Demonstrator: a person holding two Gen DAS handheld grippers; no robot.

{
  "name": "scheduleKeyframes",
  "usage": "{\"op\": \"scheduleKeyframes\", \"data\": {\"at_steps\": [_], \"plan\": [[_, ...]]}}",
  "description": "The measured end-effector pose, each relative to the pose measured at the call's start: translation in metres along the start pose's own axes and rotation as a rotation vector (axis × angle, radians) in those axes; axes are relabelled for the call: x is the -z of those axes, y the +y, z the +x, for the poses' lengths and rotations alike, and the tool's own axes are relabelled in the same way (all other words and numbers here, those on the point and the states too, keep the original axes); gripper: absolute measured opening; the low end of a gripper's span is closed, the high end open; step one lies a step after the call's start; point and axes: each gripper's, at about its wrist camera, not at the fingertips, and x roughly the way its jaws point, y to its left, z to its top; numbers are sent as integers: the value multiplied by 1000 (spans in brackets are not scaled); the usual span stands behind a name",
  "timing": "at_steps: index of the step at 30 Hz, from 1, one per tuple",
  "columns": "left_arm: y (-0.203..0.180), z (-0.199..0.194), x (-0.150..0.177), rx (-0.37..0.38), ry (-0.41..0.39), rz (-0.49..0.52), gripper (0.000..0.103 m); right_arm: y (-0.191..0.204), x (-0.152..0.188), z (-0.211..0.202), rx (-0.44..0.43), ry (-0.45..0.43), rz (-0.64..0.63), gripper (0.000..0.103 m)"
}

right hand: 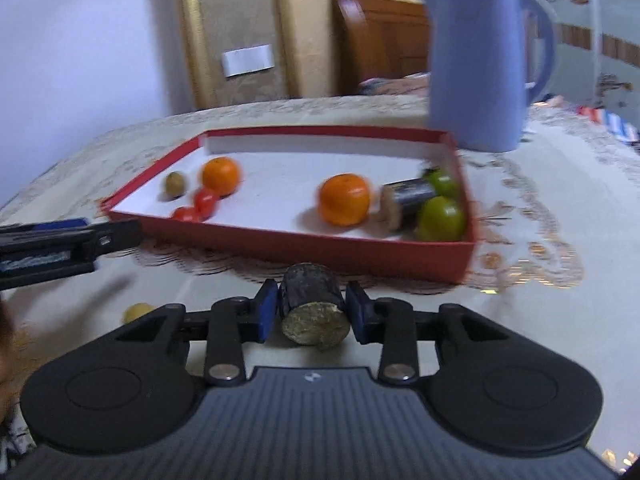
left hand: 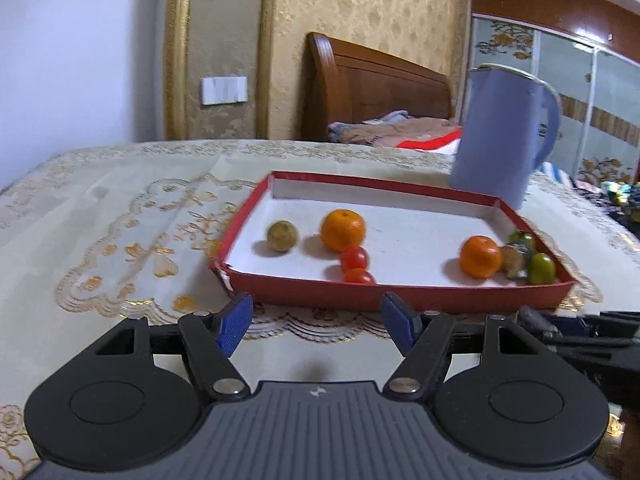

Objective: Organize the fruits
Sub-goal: 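Close the right gripper on the dark wooden cylinder on the cloth, then close the left gripper on the small yellow round fruit while the right holds the cylinder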

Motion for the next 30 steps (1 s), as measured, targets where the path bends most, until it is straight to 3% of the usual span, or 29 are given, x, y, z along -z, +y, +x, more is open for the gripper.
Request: {"op": "scheduleKeyframes", "data": {"at_steps": [3, 7, 9, 11, 25, 30], "plan": [[-1, -3, 4, 80, 33, 6, 70, -14, 0, -3, 56, -9, 71, 34], [-8, -6, 11, 126, 50, 39, 71, -18, 1, 2, 35, 15, 83, 34], [-11, -8, 13, 151, 65, 48, 78, -19, 1, 2, 36, 17, 81, 34], [-14, -10, 16, 172, 69, 61, 78, -19, 1, 2, 35, 18, 81, 34], [-33, 7, 24, 49, 140, 174, 79, -16, 2, 3, 39, 18, 72, 35], [-30, 7, 24, 51, 148, 163, 79, -16, 2, 3, 39, 19, 67, 36]]}}
